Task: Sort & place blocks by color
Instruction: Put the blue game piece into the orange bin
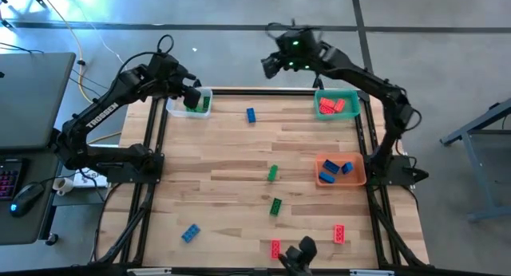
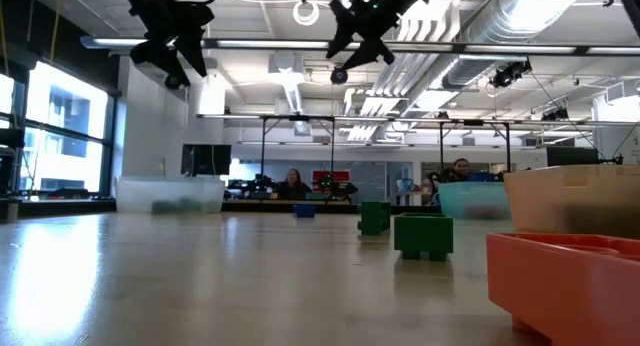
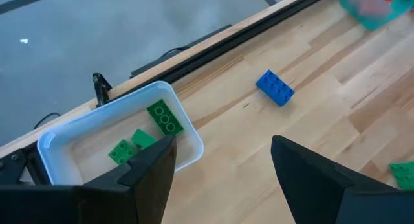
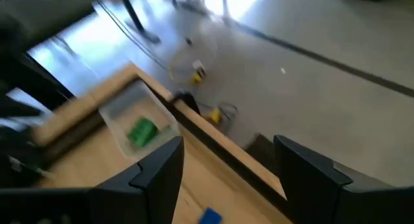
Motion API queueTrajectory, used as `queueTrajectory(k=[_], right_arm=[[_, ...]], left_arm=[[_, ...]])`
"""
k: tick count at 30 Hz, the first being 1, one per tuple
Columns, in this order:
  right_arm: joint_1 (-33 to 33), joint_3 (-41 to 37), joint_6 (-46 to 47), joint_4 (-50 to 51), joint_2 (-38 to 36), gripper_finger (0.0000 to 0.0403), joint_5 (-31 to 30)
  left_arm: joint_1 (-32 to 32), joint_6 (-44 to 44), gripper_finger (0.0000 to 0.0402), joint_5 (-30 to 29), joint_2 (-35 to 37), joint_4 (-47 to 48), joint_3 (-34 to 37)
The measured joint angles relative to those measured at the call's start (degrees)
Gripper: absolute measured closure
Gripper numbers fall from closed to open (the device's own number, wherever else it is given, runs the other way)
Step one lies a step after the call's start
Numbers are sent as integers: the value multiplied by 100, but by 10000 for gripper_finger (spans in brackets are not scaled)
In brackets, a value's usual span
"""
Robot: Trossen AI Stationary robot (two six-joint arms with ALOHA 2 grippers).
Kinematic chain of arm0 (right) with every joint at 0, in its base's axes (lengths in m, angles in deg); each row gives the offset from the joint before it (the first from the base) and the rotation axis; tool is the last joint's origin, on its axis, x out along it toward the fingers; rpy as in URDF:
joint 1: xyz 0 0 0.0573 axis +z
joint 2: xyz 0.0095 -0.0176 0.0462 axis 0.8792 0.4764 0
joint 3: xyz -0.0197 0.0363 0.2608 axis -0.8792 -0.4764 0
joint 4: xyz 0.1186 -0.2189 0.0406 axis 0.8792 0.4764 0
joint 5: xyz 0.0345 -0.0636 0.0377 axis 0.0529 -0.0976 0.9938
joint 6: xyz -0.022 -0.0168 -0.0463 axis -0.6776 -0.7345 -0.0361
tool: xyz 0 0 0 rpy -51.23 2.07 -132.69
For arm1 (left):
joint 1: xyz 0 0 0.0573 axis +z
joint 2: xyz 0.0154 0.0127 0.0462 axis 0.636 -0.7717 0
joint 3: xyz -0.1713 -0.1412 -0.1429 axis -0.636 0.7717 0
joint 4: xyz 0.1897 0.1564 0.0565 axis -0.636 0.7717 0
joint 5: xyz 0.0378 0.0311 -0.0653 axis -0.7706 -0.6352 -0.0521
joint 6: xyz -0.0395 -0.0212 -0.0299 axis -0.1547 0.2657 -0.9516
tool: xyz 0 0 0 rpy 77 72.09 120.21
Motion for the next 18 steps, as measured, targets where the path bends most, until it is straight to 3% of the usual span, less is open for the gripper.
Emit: queueTrajectory(k=[7, 18], right_arm=[[152, 861, 269, 838, 884, 178, -310], [229, 907, 1271, 1136, 1628, 178, -258]], left_arm=[[0, 238, 163, 0, 0, 0, 0], [0, 360, 163, -6, 0, -4, 0]])
